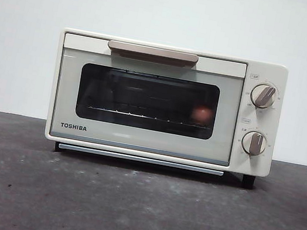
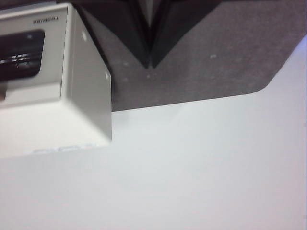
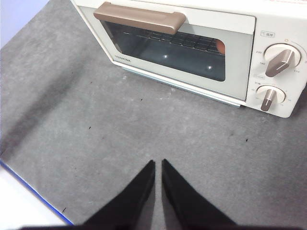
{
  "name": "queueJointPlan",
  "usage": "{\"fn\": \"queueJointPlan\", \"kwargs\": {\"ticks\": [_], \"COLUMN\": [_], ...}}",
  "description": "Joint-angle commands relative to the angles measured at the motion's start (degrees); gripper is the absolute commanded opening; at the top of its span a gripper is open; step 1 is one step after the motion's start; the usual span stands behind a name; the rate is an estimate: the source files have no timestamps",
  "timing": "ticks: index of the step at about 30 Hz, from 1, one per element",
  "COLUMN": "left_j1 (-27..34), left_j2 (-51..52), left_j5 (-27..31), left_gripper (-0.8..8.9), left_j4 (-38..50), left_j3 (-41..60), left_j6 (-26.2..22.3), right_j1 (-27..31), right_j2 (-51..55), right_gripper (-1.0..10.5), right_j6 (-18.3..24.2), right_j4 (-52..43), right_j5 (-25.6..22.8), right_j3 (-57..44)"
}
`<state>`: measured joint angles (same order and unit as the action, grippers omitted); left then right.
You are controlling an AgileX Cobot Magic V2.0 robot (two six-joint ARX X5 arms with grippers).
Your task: Eggoven
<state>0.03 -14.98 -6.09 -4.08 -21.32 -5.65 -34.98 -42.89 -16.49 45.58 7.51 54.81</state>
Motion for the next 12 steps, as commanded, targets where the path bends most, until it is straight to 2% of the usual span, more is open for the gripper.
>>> {"fn": "queueJointPlan", "kwargs": {"ticks": [1,12], "left_j1": [0.5,1.03], "left_j2": [3.69,14.8], "left_j5": [0.04,0.04], "left_gripper": [0.08,0.08], "left_j4": [1.11,0.02], "left_j3": [4.72,18.97], "left_j6": [-0.22,0.83], "right_j1": [-0.46,-0.46], "right_j2": [-0.37,-0.37], "right_gripper": [0.1,0.1], "right_j6": [0.5,0.5], "right_j4": [-0.55,-0.57], "right_j5": [-0.13,-0.13], "right_j3": [0.39,0.39]}}
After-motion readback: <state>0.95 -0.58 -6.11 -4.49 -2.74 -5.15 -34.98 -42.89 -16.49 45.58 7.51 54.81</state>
